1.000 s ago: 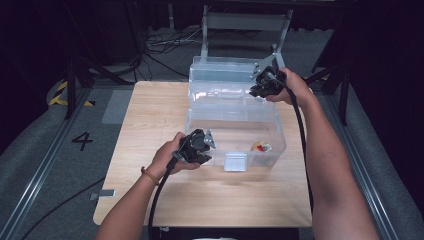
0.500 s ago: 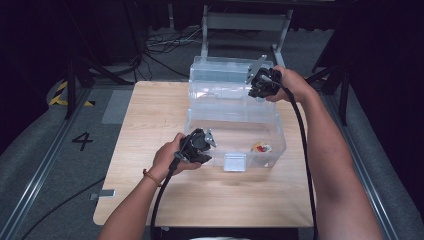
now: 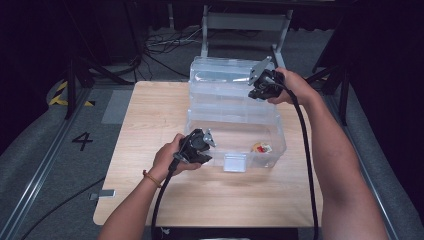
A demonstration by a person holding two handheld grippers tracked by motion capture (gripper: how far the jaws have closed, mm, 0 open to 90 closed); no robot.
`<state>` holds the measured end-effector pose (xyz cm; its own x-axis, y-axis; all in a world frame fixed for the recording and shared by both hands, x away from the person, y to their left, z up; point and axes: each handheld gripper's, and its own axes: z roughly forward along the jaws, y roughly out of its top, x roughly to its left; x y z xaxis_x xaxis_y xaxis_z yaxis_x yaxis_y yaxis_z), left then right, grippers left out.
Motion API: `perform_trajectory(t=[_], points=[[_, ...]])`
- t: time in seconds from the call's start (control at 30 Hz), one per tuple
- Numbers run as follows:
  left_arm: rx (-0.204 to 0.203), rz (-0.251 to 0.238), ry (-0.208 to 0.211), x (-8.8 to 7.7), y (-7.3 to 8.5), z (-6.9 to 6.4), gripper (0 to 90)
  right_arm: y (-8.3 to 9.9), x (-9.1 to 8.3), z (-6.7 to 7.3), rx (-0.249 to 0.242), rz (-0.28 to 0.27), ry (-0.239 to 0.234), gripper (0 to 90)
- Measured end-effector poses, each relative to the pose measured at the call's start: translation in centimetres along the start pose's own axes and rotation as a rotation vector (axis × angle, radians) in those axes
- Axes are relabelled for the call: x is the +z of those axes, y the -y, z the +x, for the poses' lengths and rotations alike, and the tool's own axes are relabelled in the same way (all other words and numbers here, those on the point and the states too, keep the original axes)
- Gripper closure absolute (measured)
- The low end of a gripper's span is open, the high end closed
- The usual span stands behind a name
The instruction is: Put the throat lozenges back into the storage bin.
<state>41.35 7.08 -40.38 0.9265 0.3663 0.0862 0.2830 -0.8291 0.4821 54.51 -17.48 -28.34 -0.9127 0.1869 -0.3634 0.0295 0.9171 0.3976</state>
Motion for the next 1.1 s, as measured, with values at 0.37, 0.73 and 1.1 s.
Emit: perform_trajectory(t=[0.37,0.73,1.1], points=[[-0.002,-0.015,-0.001,0.0,0.1,0.0,71.4,0.1,-0.3,0.2,0.015,-0.014,-0.009,89.4],[-0.005,-0.019,-0.007,0.0,0.1,-0.1,70.6,0.1,-0.9,1.1,0.015,-0.028,-0.014,89.4],[-0.006,-0.025,-0.011,0.0,0.2,-0.1,70.1,0.4,-1.4,1.9,0.013,-0.056,-0.018,89.4]])
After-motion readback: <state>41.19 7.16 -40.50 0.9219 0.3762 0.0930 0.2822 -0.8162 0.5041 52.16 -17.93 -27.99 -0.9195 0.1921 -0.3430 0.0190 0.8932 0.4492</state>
